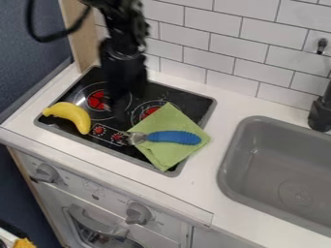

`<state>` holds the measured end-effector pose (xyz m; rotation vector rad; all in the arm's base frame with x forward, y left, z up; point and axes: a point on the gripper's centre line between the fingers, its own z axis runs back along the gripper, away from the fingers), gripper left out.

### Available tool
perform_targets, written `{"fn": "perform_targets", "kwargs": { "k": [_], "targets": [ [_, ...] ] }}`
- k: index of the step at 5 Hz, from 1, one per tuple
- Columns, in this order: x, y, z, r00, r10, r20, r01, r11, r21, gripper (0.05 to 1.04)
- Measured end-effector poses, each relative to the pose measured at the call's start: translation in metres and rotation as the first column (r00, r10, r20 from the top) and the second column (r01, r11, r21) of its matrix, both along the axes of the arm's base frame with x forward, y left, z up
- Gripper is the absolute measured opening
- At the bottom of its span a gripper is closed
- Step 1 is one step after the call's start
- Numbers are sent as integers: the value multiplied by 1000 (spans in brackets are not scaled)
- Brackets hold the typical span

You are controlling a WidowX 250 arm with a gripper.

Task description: Move the blue spork behind the left burner

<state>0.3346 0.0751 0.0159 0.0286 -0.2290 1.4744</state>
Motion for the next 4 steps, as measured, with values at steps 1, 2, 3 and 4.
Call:
{"fn": "perform_targets", "kwargs": {
  "k": [1, 2, 3, 4],
  "targets": [
    [6, -19, -8, 999, -44, 11, 44, 999, -12, 999],
    [5, -32, -21, 998, -68, -11, 68, 998, -16, 999],
    [3, -40, -27, 995, -95, -29, 94, 995, -16, 999],
    [-3, -47, -37, 993, -106, -51, 105, 994, -23, 999]
  ]
}}
